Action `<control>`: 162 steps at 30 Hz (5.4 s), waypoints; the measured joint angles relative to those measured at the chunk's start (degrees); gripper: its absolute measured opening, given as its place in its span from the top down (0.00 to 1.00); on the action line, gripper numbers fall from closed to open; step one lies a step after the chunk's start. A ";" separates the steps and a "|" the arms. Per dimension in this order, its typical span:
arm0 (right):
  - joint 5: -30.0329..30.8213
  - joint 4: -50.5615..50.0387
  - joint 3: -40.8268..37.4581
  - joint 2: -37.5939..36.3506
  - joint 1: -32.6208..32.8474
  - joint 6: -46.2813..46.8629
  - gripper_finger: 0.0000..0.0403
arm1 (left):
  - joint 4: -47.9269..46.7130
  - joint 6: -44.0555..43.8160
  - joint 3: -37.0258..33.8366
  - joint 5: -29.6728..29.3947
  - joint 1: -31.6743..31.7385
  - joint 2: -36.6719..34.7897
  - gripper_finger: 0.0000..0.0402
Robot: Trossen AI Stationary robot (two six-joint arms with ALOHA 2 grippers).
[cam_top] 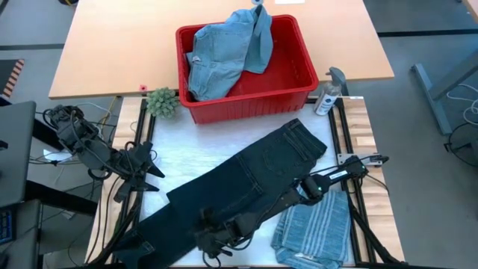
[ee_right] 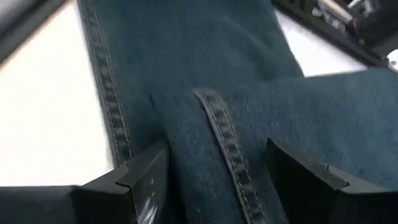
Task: Fold Laundry from Bin
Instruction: Fold the blue denim pants
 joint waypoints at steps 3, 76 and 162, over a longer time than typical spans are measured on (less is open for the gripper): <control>-0.33 -0.80 -0.01 0.10 -0.08 -0.04 0.31 | 0.02 0.00 0.00 0.00 0.01 0.02 0.48; -7.87 -17.95 0.20 -6.70 -3.96 30.27 0.95 | 10.75 -0.70 -1.33 -1.20 -2.97 5.26 0.48; -4.41 -55.74 1.38 -52.00 0.89 33.06 0.81 | -34.93 -58.88 38.56 -9.59 -12.79 64.48 1.00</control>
